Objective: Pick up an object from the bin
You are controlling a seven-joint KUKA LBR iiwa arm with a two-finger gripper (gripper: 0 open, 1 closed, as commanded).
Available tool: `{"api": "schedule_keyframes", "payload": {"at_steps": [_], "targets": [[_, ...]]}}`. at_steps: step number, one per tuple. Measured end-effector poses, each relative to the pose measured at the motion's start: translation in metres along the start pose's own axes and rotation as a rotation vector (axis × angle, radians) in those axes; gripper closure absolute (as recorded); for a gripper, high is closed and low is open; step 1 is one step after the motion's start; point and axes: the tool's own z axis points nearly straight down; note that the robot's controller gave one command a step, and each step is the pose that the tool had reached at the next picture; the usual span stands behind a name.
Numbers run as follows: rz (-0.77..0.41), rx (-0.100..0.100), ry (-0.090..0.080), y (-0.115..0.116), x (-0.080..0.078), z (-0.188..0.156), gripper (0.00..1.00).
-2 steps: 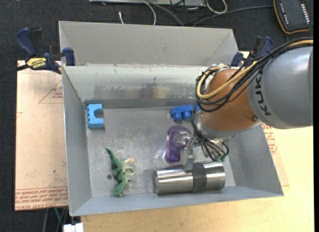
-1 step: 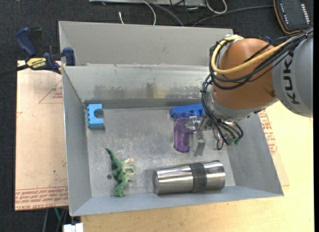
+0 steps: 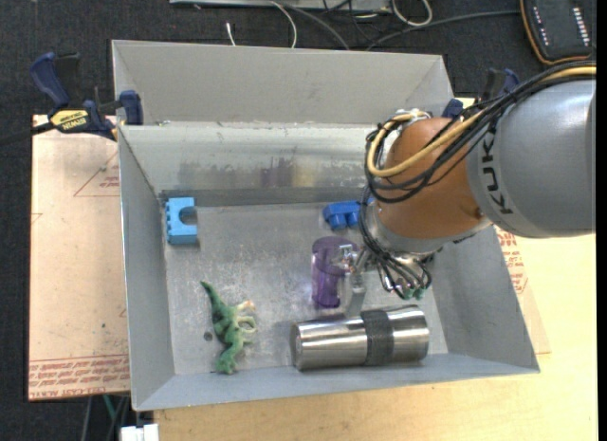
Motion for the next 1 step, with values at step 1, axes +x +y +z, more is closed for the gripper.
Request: {"api": "schedule_keyframes", "payload": {"at_steps": [1], "targets": [[0.007, 0.000, 0.002, 0.0001, 0.0016, -0.0064, 1.00]]}}
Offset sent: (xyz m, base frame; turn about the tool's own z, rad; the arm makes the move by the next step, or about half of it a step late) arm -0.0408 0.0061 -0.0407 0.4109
